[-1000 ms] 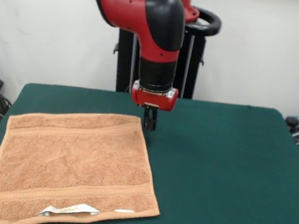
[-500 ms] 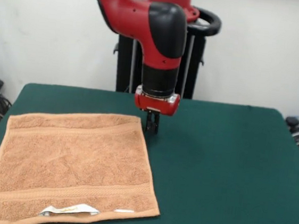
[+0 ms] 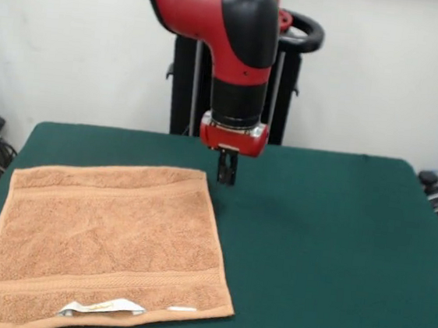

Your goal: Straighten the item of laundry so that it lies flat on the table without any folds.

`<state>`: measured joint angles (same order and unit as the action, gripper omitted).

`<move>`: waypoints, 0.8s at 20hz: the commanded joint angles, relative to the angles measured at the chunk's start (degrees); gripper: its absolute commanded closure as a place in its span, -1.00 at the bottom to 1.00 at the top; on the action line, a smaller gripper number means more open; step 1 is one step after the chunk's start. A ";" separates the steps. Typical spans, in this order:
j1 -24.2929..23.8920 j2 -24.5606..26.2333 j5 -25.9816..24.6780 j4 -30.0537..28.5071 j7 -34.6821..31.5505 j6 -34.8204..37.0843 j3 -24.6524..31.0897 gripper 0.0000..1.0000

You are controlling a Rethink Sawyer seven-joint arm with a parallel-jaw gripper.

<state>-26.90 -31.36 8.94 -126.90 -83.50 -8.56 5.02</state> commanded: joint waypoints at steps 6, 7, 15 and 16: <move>-2.01 0.55 0.12 1.87 -12.56 4.23 5.03 1.00; -2.73 1.78 -0.74 2.66 -11.78 3.51 5.04 1.00; -10.04 5.96 -8.77 8.74 -3.72 5.81 5.45 1.00; -11.39 6.37 -9.80 9.93 -2.49 7.18 5.35 1.00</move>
<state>-35.80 -28.91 2.50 -124.62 -83.50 -5.96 5.03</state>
